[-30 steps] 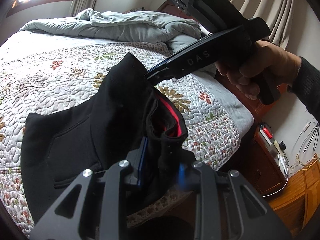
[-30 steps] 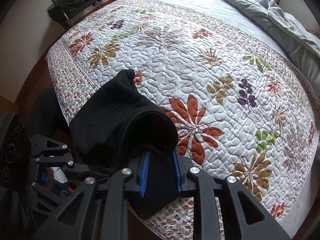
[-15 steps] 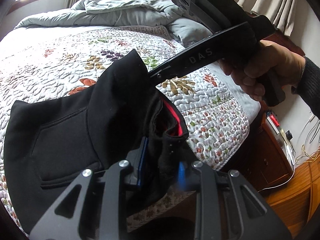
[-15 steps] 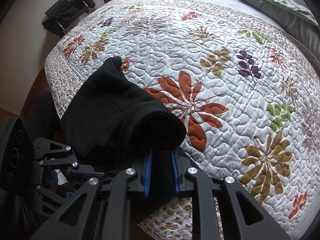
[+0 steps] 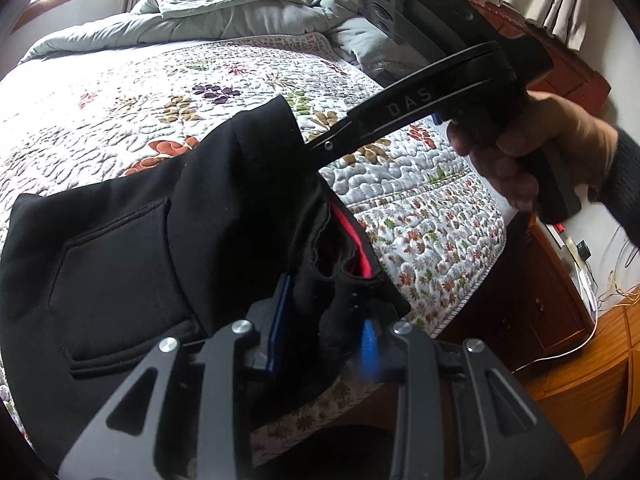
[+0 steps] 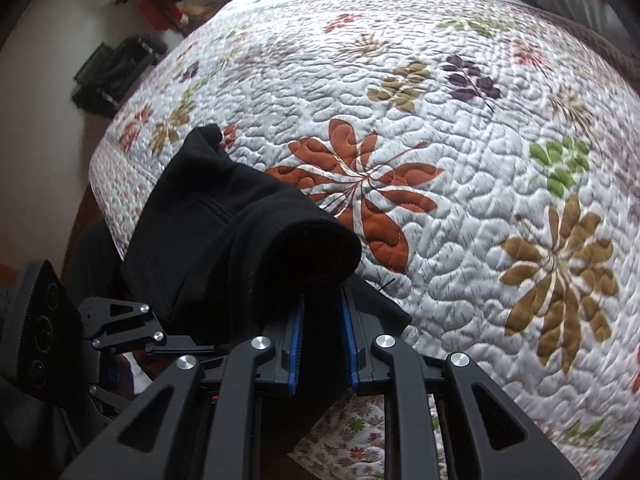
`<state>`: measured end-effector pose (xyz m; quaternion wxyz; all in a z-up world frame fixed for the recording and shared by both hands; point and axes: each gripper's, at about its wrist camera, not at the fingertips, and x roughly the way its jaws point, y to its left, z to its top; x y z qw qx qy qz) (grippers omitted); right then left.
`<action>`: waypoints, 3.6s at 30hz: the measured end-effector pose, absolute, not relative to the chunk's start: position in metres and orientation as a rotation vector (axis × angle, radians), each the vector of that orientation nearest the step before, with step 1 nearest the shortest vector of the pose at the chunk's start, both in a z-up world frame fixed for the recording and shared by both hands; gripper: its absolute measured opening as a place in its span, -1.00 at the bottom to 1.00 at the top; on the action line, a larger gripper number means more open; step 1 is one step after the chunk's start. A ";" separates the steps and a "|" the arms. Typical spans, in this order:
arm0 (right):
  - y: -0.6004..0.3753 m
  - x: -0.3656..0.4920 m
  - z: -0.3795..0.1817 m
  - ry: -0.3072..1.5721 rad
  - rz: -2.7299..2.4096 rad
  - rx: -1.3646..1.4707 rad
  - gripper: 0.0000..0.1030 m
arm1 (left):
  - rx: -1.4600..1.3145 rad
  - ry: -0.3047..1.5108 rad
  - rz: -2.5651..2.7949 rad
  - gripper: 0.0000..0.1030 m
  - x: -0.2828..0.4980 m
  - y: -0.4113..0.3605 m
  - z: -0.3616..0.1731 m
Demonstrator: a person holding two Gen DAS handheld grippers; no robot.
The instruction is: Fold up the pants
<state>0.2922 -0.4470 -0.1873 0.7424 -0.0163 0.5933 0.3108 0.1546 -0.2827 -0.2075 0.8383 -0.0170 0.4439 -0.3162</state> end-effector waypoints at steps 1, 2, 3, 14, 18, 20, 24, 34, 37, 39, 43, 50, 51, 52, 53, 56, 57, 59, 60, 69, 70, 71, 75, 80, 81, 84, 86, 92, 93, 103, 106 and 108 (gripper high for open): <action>-0.451 0.290 -0.188 1.300 0.664 0.004 -0.56 | -0.035 0.940 -0.672 -0.37 0.154 -0.283 -0.207; -0.454 0.289 -0.189 1.300 0.651 0.032 -0.48 | -0.032 0.941 -0.677 -0.35 0.153 -0.283 -0.207; -0.459 0.285 -0.191 1.301 0.627 0.075 -0.44 | -0.029 0.944 -0.688 -0.33 0.152 -0.283 -0.208; -0.511 0.249 -0.200 1.225 0.558 0.530 0.41 | -0.184 0.965 -0.840 0.50 0.142 -0.253 -0.198; -0.510 0.238 -0.209 1.197 0.601 0.644 0.56 | -0.294 0.969 -0.838 0.60 0.144 -0.216 -0.190; -0.504 0.238 -0.216 1.197 0.612 0.664 0.57 | -0.334 0.960 -0.809 0.65 0.148 -0.191 -0.187; -0.496 0.238 -0.228 1.188 0.623 0.699 0.69 | -0.344 0.918 -0.702 0.67 0.162 -0.135 -0.182; -0.494 0.232 -0.232 1.223 0.690 0.729 0.69 | -0.447 0.941 -0.489 0.68 0.192 -0.031 -0.208; -0.485 0.239 -0.241 1.236 0.722 0.759 0.68 | -0.506 0.965 -0.518 0.68 0.197 -0.026 -0.220; -0.476 0.244 -0.250 1.248 0.745 0.779 0.67 | -0.532 0.993 -0.532 0.68 0.202 -0.033 -0.229; -0.456 0.250 -0.250 1.272 0.740 0.706 -0.06 | -0.569 1.028 -0.517 0.68 0.210 -0.038 -0.242; -0.449 0.242 -0.200 1.216 0.717 0.547 -0.68 | -0.555 1.008 -0.506 0.68 0.216 -0.042 -0.236; -0.450 0.240 -0.189 1.200 0.715 0.530 -0.68 | -0.555 1.004 -0.512 0.68 0.217 -0.042 -0.234; -0.454 0.234 -0.178 1.180 0.710 0.517 -0.68 | -0.554 0.997 -0.518 0.68 0.216 -0.044 -0.231; -0.457 0.231 -0.169 1.163 0.707 0.507 -0.68 | -0.551 0.990 -0.526 0.68 0.215 -0.046 -0.228; -0.471 0.226 -0.159 1.139 0.681 0.505 -0.68 | -0.545 0.960 -0.554 0.68 0.212 -0.055 -0.217; -0.476 0.224 -0.162 1.139 0.664 0.511 -0.68 | -0.542 0.950 -0.566 0.68 0.211 -0.059 -0.213; -0.487 0.221 -0.176 1.154 0.643 0.532 -0.68 | -0.533 0.933 -0.588 0.68 0.209 -0.065 -0.206; -0.487 0.220 -0.181 1.160 0.636 0.540 -0.68 | -0.526 0.924 -0.602 0.68 0.208 -0.070 -0.202; -0.521 0.215 -0.248 1.175 0.594 0.707 -0.68 | -0.468 0.896 -0.702 0.68 0.199 -0.094 -0.192; -0.523 0.216 -0.257 1.179 0.597 0.730 -0.68 | -0.468 0.895 -0.713 0.68 0.199 -0.096 -0.193; -0.526 0.216 -0.264 1.181 0.603 0.759 -0.67 | -0.468 0.895 -0.723 0.68 0.199 -0.098 -0.194; -0.531 0.220 -0.275 1.181 0.639 0.808 -0.62 | -0.453 0.922 -0.741 0.68 0.204 -0.108 -0.204; -0.547 0.217 -0.256 1.188 0.607 0.747 -0.35 | -0.451 0.947 -0.738 0.68 0.208 -0.109 -0.213; -0.554 0.217 -0.247 1.177 0.576 0.722 -0.27 | -0.459 0.938 -0.747 0.68 0.208 -0.106 -0.210; -0.567 0.216 -0.217 1.108 0.524 0.698 -0.17 | -0.470 0.909 -0.766 0.71 0.213 -0.100 -0.198; -0.564 0.218 -0.195 1.054 0.551 0.685 -0.17 | -0.482 0.899 -0.782 0.74 0.221 -0.096 -0.192; -0.515 0.253 -0.177 1.031 0.688 0.661 -0.17 | -0.555 0.946 -0.801 0.77 0.266 -0.095 -0.189; -0.510 0.257 -0.185 1.049 0.695 0.667 -0.17 | -0.564 0.966 -0.812 0.77 0.274 -0.097 -0.193; -0.552 0.266 -0.274 1.115 0.673 0.834 -1.00 | -0.667 1.060 -0.801 0.76 0.314 -0.097 -0.245; -0.553 0.261 -0.274 1.102 0.676 0.841 -1.00 | -0.669 1.050 -0.806 0.76 0.314 -0.095 -0.248; -0.552 0.261 -0.268 1.111 0.666 0.816 -1.00 | -0.683 1.053 -0.798 0.76 0.313 -0.092 -0.246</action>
